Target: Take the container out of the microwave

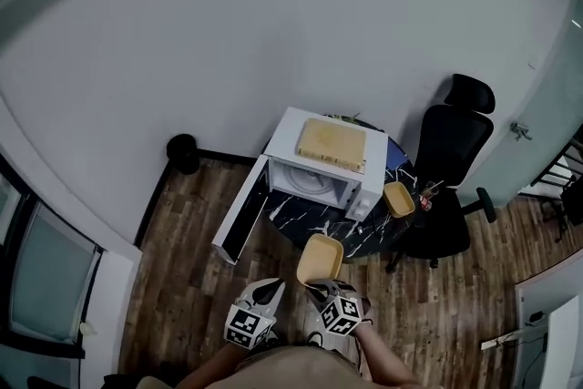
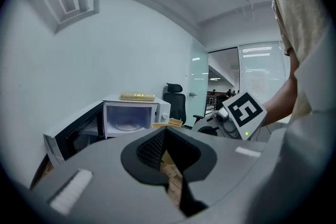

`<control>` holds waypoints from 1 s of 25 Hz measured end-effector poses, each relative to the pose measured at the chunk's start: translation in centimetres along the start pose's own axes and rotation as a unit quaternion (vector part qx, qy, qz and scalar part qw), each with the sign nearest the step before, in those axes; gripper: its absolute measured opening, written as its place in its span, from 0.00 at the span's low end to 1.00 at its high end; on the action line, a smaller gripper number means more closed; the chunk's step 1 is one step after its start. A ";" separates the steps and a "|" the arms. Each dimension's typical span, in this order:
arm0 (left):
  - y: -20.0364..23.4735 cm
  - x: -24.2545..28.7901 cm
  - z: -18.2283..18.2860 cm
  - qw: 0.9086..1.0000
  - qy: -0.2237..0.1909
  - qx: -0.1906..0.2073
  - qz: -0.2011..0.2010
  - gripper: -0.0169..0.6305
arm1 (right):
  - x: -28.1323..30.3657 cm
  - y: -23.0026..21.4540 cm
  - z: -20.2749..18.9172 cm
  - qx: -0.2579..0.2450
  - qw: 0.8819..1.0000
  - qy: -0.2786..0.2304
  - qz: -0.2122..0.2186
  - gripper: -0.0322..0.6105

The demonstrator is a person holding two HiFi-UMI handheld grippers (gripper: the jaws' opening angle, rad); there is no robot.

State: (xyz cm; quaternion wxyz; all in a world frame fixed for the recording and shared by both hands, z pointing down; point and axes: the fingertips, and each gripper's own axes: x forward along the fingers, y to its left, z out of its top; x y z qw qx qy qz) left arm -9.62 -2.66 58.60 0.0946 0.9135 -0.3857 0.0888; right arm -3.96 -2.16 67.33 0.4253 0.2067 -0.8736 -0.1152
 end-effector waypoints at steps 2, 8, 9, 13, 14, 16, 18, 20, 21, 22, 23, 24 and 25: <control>-0.5 0.1 0.5 1.000 0.001 0.006 0.004 0.04 | -0.6 -0.2 -0.5 -0.004 1.000 -0.003 0.000 0.06; -1.7 0.0 0.9 1.000 0.001 0.000 0.024 0.04 | -2.1 -0.1 -1.5 -0.006 1.000 -0.020 0.009 0.06; -1.8 0.0 1.0 1.000 0.000 0.003 0.027 0.04 | -2.1 -0.1 -1.4 -0.010 1.000 -0.023 0.011 0.06; -2.1 -0.3 0.6 0.999 0.006 -0.002 0.041 0.04 | -2.2 0.2 -1.4 -0.023 0.999 -0.028 0.022 0.06; -2.2 -0.3 0.6 0.999 0.006 -0.004 0.044 0.04 | -2.3 0.2 -1.3 -0.025 0.999 -0.029 0.022 0.06; -2.2 0.0 0.9 0.999 0.003 -0.005 0.045 0.04 | -2.6 -0.3 -1.3 -0.026 0.999 -0.032 0.018 0.06; -2.4 0.2 1.4 0.999 0.000 -0.004 0.042 0.04 | -3.0 -0.5 -1.4 -0.022 0.999 -0.033 0.015 0.06; -2.2 0.4 2.0 0.999 -0.004 0.003 0.042 0.04 | -3.3 -0.7 -1.4 -0.021 0.999 -0.034 0.014 0.06; -1.9 0.6 2.3 0.999 -0.007 0.006 0.043 0.04 | -3.3 -1.0 -1.3 -0.024 0.999 -0.034 0.013 0.06; -1.6 0.7 2.7 0.999 -0.010 0.008 0.044 0.04 | -3.4 -1.4 -1.2 -0.027 0.999 -0.035 0.011 0.06; -1.3 0.9 3.0 0.999 -0.012 0.010 0.046 0.04 | -3.4 -1.9 -1.1 -0.031 0.999 -0.036 0.009 0.06; -1.1 1.2 3.4 0.999 -0.015 0.013 0.047 0.04 | -3.5 -2.4 -0.9 -0.035 0.999 -0.036 0.007 0.06; -0.8 1.4 3.8 0.999 -0.017 0.015 0.048 0.04 | -3.5 -2.8 -0.8 -0.039 0.999 -0.037 0.005 0.06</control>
